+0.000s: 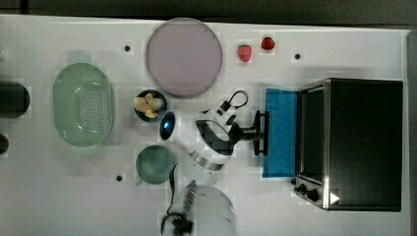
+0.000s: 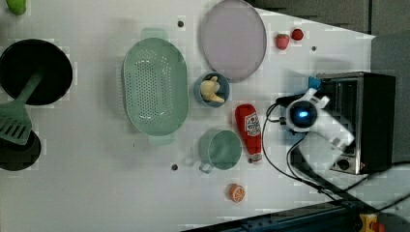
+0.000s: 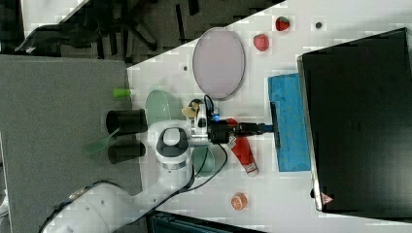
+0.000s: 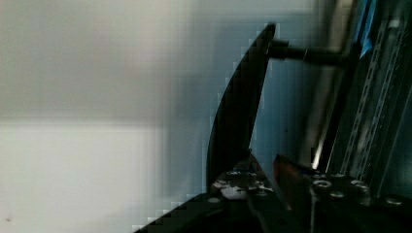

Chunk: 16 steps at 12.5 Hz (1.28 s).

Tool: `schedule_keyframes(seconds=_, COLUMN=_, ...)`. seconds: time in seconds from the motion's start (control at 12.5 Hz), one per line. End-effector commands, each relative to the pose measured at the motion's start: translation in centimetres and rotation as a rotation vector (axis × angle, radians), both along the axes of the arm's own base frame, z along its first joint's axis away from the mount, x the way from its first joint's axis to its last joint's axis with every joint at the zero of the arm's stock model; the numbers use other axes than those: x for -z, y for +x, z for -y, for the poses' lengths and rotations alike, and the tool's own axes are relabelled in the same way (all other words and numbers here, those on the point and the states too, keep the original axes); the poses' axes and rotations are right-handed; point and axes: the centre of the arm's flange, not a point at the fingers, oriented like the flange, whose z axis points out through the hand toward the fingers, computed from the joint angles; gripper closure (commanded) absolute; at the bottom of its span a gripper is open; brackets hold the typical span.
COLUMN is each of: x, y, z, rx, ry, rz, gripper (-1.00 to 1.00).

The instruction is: Flap open oven.

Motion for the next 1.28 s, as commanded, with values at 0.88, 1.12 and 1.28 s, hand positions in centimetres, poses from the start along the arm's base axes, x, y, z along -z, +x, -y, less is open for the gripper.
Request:
schedule_keyframes(seconds=0.88, x=0.9, y=3.4, z=-5.0, rx=0.031, ry=-0.094, rz=0.229, gripper=0.65)
schedule_keyframes(seconds=1.12, x=-7.9, y=6.4, z=-5.3, rx=0.213, ry=0.018, rz=0.401, gripper=0.65)
schedule_keyframes(seconds=1.28, x=-15.6, y=7.8, z=-4.4, rx=0.413, ry=0.151, rz=0.524, gripper=0.65)
